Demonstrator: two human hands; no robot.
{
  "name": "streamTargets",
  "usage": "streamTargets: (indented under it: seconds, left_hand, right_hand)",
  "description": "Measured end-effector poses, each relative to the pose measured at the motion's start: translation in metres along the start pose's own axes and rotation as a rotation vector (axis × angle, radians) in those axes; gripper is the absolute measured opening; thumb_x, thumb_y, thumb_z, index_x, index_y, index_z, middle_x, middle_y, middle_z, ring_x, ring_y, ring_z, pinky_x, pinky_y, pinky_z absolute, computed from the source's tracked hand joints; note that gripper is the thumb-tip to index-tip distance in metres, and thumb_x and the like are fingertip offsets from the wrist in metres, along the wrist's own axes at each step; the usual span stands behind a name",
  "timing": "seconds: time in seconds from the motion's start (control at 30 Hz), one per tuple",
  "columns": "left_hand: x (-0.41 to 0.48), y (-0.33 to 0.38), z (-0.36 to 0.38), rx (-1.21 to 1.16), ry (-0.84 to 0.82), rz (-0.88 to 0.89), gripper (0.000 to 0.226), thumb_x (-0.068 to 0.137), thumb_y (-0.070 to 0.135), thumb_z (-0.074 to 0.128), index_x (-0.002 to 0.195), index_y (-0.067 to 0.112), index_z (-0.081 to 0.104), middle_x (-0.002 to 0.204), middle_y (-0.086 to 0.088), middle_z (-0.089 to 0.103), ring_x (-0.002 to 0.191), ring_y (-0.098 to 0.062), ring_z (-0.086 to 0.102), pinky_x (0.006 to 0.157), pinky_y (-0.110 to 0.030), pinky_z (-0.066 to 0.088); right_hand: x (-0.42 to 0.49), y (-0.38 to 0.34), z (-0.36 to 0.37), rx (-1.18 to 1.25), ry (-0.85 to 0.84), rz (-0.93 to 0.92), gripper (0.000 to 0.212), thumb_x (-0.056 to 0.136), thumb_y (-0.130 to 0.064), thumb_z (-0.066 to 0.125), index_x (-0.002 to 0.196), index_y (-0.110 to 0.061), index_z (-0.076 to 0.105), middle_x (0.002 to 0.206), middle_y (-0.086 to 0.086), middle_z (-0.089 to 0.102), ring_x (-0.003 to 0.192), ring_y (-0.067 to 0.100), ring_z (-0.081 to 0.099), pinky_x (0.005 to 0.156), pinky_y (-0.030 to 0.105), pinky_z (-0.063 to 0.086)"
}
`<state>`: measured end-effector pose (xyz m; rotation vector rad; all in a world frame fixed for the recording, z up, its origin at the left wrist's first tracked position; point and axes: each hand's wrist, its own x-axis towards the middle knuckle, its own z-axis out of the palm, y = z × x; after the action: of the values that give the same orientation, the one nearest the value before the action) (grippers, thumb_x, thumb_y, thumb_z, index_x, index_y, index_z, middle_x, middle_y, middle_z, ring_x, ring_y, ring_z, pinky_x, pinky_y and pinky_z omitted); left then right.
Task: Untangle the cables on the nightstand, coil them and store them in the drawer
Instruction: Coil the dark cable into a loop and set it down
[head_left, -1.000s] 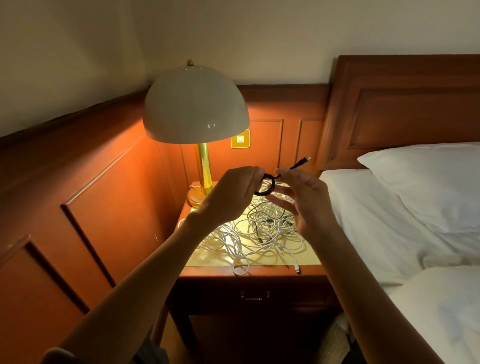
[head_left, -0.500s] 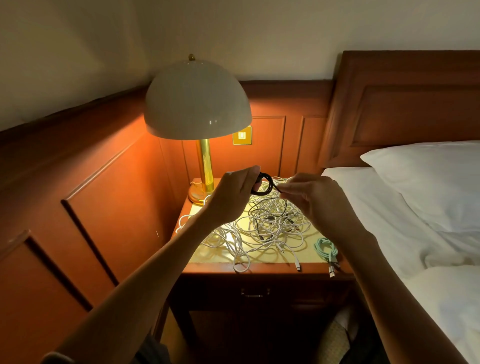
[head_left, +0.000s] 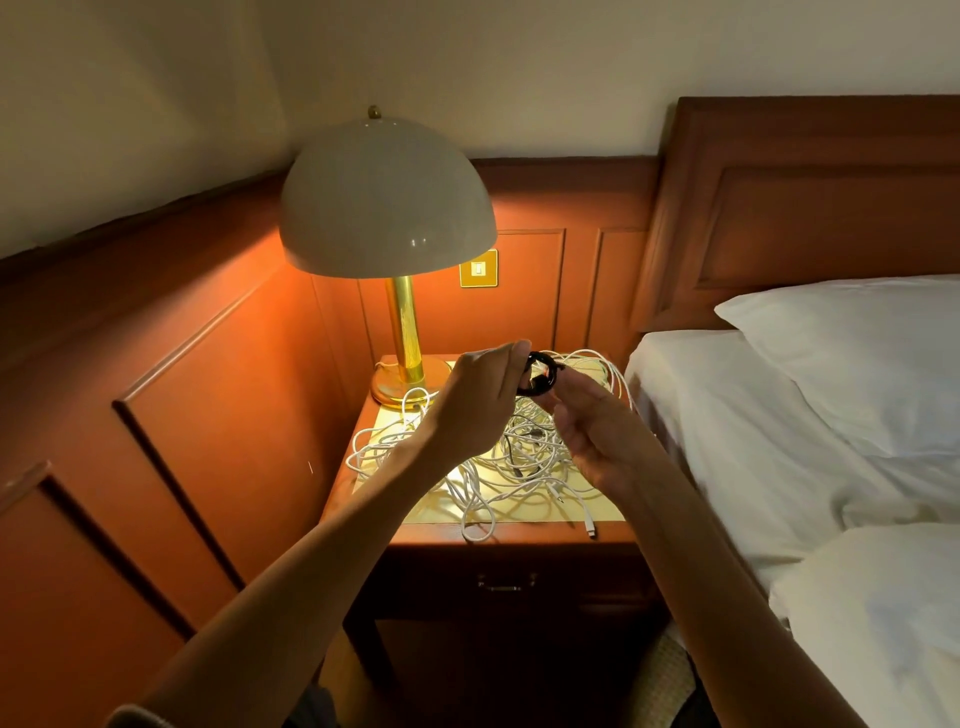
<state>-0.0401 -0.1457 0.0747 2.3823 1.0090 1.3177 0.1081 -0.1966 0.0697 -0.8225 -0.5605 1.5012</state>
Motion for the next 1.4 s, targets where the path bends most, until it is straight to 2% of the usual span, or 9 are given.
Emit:
streamTargets:
  seconds: [0.27, 0.37, 0.5, 0.63, 0.87, 0.97, 1.1, 1.27, 1.4]
  left_hand:
    - [0.002, 0.001, 0.000, 0.197, 0.019, 0.076, 0.036, 0.107, 0.024, 0.033, 0.085, 0.011, 0.058, 0.071, 0.006, 0.054, 0.054, -0.001, 0.047, 0.050, -0.009, 0.033]
    - [0.007, -0.004, -0.003, 0.272, 0.043, 0.083, 0.030, 0.106, 0.017, 0.040, 0.088, 0.004, 0.061, 0.071, 0.000, 0.059, 0.055, -0.013, 0.051, 0.050, -0.015, 0.035]
    - [0.010, -0.002, -0.001, 0.424, -0.007, 0.153, 0.020, 0.103, 0.015, 0.049, 0.094, 0.006, 0.063, 0.075, 0.000, 0.060, 0.060, -0.008, 0.046, 0.054, -0.016, 0.031]
    - [0.016, -0.003, -0.006, 0.422, -0.081, 0.204, 0.012, 0.101, 0.011, 0.051, 0.098, 0.006, 0.062, 0.077, 0.006, 0.049, 0.064, -0.011, 0.047, 0.060, -0.022, 0.034]
    - [0.019, -0.014, -0.010, 0.692, -0.056, 0.382, 0.027, 0.099, 0.013, 0.036, 0.101, 0.004, 0.062, 0.080, -0.009, 0.060, 0.069, -0.021, 0.058, 0.050, -0.035, 0.054]
    - [0.019, -0.013, -0.007, 0.608, -0.008, 0.287, 0.017, 0.101, 0.013, 0.048, 0.089, 0.008, 0.060, 0.071, -0.005, 0.059, 0.058, -0.017, 0.054, 0.048, -0.031, 0.049]
    - [0.020, -0.011, -0.002, 0.407, 0.049, 0.074, 0.031, 0.105, 0.018, 0.046, 0.075, 0.013, 0.056, 0.060, 0.004, 0.052, 0.046, 0.001, 0.038, 0.045, -0.011, 0.028]
    - [0.026, -0.010, 0.000, 0.325, 0.098, 0.002, 0.041, 0.107, 0.019, 0.044, 0.067, 0.016, 0.053, 0.052, 0.011, 0.040, 0.042, 0.002, 0.039, 0.045, -0.011, 0.024]
    - [0.031, -0.010, 0.001, 0.352, 0.084, 0.066, 0.039, 0.106, 0.018, 0.045, 0.074, 0.006, 0.065, 0.057, 0.003, 0.053, 0.045, -0.012, 0.047, 0.046, -0.020, 0.036]
  right_hand:
    - [-0.001, 0.002, -0.008, -0.059, -0.135, 0.103, 0.026, 0.091, -0.014, 0.063, 0.117, -0.011, 0.069, 0.125, 0.009, 0.070, 0.113, 0.027, 0.068, 0.086, 0.038, 0.053]
    - [-0.005, -0.001, -0.005, -0.038, -0.150, 0.085, 0.022, 0.097, -0.006, 0.051, 0.111, -0.007, 0.068, 0.124, 0.010, 0.069, 0.117, 0.029, 0.065, 0.085, 0.039, 0.056]
    - [-0.009, -0.003, 0.008, -0.138, -0.054, 0.030, 0.017, 0.088, -0.022, 0.072, 0.100, -0.010, 0.072, 0.112, 0.007, 0.074, 0.109, 0.026, 0.066, 0.080, 0.035, 0.057]
    - [-0.004, 0.000, 0.012, -0.205, -0.005, -0.055, 0.013, 0.082, -0.004, 0.076, 0.094, -0.009, 0.077, 0.098, 0.007, 0.072, 0.090, 0.017, 0.067, 0.078, 0.031, 0.056]
    - [-0.002, -0.001, 0.012, -0.338, 0.064, -0.124, 0.018, 0.082, 0.009, 0.069, 0.096, -0.003, 0.073, 0.082, 0.008, 0.076, 0.073, 0.014, 0.072, 0.068, 0.023, 0.058]
    - [0.000, -0.004, 0.014, -0.436, 0.058, -0.118, 0.019, 0.082, 0.007, 0.071, 0.099, 0.000, 0.067, 0.079, 0.011, 0.074, 0.069, 0.017, 0.072, 0.064, 0.024, 0.059]
    - [0.006, -0.009, 0.014, -0.551, 0.014, -0.052, 0.021, 0.083, 0.002, 0.070, 0.103, 0.005, 0.065, 0.080, 0.014, 0.074, 0.066, 0.019, 0.072, 0.060, 0.026, 0.058]
    - [0.008, -0.009, 0.016, -0.661, 0.035, -0.163, 0.002, 0.086, -0.002, 0.067, 0.087, -0.001, 0.069, 0.075, 0.013, 0.075, 0.065, 0.022, 0.072, 0.060, 0.029, 0.059]
    - [0.011, -0.006, 0.016, -0.945, 0.042, -0.346, 0.014, 0.088, -0.007, 0.063, 0.077, -0.007, 0.070, 0.063, 0.002, 0.070, 0.058, 0.017, 0.065, 0.061, 0.033, 0.058]
